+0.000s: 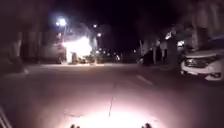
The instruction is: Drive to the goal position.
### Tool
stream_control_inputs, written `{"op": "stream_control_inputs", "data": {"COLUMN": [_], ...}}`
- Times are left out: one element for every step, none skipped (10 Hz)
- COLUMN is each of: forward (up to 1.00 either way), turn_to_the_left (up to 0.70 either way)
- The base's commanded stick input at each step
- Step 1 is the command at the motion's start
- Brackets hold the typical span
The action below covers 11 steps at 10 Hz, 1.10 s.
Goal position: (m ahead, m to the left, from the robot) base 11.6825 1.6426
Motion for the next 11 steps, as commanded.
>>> {"op": "stream_control_inputs", "data": {"forward": [0.7, 0.7, 0.7, 0.7, 0.7, 0.7, 0.7, 0.7, 0.7, 0.7, 0.7], "turn_to_the_left": [-0.11, 0.0, 0.0, 0.0, 0.0, 0.0, 0.0, 0.0, -0.17, -0.34, -0.3]}}
